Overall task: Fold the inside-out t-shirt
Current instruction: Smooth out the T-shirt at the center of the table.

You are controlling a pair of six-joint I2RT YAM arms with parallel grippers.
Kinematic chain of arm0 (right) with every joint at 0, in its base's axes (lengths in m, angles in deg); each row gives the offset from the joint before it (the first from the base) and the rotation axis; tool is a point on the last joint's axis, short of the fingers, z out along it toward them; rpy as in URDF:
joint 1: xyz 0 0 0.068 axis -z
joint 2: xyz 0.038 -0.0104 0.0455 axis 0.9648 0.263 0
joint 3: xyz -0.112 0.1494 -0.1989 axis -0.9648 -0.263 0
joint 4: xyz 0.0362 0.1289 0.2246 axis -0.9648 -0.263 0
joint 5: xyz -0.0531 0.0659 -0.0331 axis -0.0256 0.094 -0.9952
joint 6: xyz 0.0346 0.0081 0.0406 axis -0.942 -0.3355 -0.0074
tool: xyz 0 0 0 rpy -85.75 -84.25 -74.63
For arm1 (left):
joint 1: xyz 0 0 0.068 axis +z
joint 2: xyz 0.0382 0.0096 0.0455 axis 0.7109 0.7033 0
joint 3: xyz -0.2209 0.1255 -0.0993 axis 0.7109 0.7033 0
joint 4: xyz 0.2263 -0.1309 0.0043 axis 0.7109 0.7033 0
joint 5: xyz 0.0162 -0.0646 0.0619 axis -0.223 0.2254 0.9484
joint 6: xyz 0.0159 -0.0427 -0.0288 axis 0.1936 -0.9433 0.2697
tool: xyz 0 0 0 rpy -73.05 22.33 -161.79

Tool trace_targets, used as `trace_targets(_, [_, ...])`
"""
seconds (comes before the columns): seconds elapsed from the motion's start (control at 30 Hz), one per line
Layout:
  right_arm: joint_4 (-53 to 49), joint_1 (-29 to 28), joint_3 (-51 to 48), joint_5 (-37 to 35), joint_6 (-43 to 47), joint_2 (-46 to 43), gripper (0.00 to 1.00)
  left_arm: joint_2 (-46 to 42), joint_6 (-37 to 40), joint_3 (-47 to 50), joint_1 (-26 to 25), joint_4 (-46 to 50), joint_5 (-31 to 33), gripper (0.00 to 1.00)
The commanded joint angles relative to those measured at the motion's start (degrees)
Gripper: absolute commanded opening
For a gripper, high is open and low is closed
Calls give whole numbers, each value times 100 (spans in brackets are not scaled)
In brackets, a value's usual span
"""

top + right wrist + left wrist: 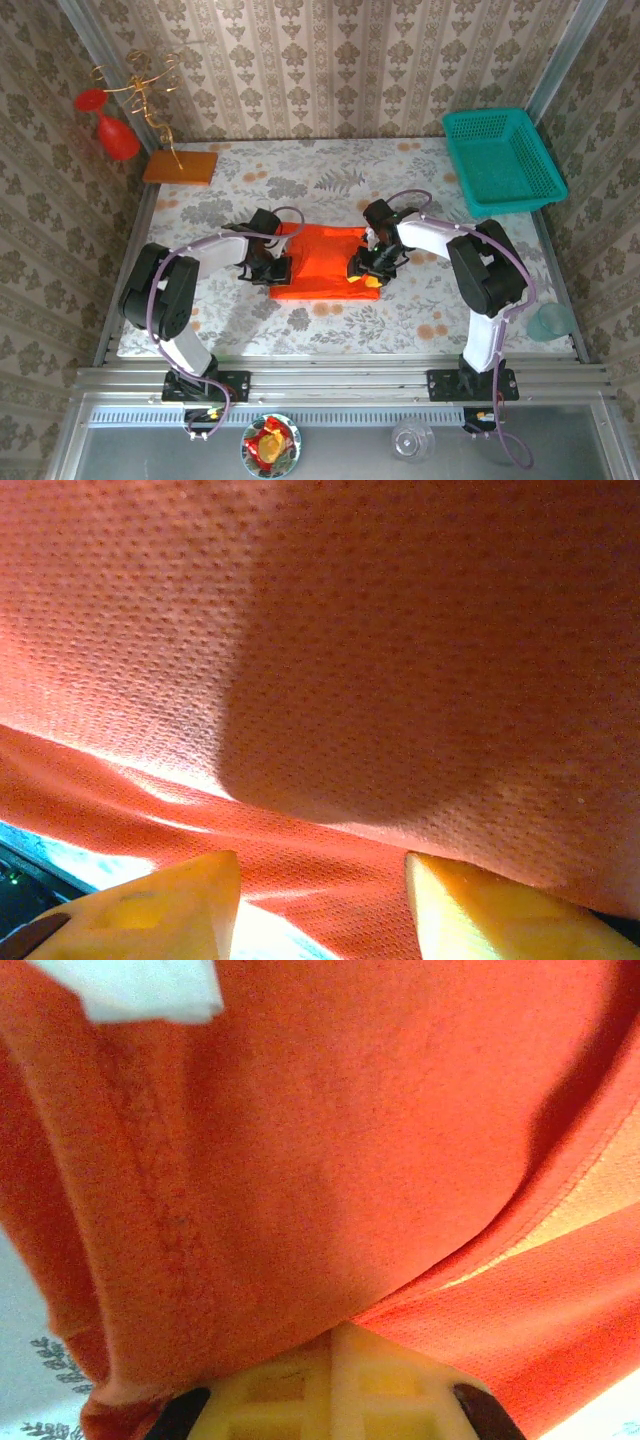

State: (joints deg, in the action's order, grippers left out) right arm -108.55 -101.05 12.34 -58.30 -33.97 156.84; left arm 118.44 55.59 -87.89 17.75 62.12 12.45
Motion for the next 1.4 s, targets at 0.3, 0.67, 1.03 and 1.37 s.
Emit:
trace_targets(0.3, [-4,-130,714,293,-199,-278,47,-606,-219,-484,15,61,-120,1])
trace_targets(0.67, [-120,172,1391,292,63,644,46,708,14,-1371,105,59,179,0])
trace_targets(1.03, [-345,476,839,-708,199,838,47,1087,226,-962,488,206,1029,0])
trace_targets(1.37, [-61,415,1353,290,78,315,47,218,-20,-1899,-30,449,375,0])
